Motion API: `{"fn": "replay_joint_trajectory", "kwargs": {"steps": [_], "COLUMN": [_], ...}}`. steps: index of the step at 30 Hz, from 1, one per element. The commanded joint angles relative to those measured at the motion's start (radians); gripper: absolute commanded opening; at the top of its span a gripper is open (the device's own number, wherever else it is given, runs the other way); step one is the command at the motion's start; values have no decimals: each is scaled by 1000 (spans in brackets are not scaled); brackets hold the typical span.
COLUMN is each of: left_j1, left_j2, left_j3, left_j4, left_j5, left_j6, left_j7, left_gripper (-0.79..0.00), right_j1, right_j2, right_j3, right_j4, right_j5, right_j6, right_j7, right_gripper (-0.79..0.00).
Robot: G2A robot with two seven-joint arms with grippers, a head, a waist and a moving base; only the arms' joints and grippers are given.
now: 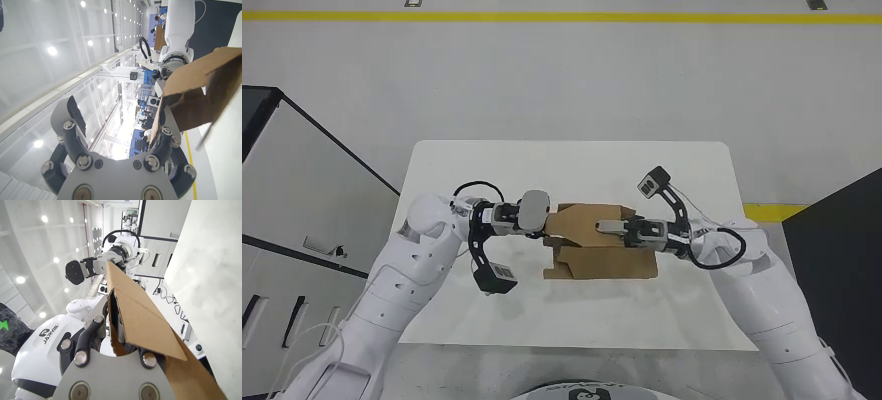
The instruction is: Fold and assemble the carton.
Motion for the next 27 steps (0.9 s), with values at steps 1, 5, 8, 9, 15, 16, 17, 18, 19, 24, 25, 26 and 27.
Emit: {"fn": "replay_joint_trajectory", "kwargs": {"steps": [1,5,8,9,15,16,17,18,19,24,25,26,27], "left_j1": [2,3,0,-2,-12,-14,-16,-17,-20,-29,-29,-30,-29], "left_j2": [1,2,2,2,-1,-2,-3,-4,-4,-1,0,2,3], "left_j3": [-1,-2,3,5,27,31,35,37,36,3,-5,-13,-17], "left_j4": [-7,-25,-38,-41,-48,-50,-52,-54,-54,-59,-60,-60,-60], "left_j5": [0,-4,-2,-1,0,-2,-4,-7,-9,-20,-24,-20,-20], "left_j6": [-2,-6,-9,-8,-2,0,3,6,12,30,29,31,30], "left_j7": [-6,-19,-28,-30,-41,-43,-47,-49,-55,-82,-82,-83,-81], "left_gripper": [-25,-12,0,0,0,0,0,0,0,0,0,0,0], "right_j1": [-3,-9,-14,-15,-23,-25,-28,-30,-33,-58,-63,-68,-73], "right_j2": [1,4,5,6,8,9,9,10,10,10,9,8,8], "right_j3": [-2,-4,-7,-7,-7,-6,-5,-3,0,27,32,36,40], "right_j4": [-2,-7,-11,-13,-19,-20,-20,-20,-19,-2,2,8,13], "right_j5": [-13,-40,-51,-55,-55,-55,-54,-52,-50,48,75,104,134], "right_j6": [4,8,10,10,2,1,0,-2,-5,-63,-81,-97,-110], "right_j7": [-8,-22,-28,-29,-36,-38,-41,-44,-48,-50,-44,-38,-31], "right_gripper": [-785,-785,-785,-785,-785,-785,-785,-785,-785,-785,-785,-785,-785]}}
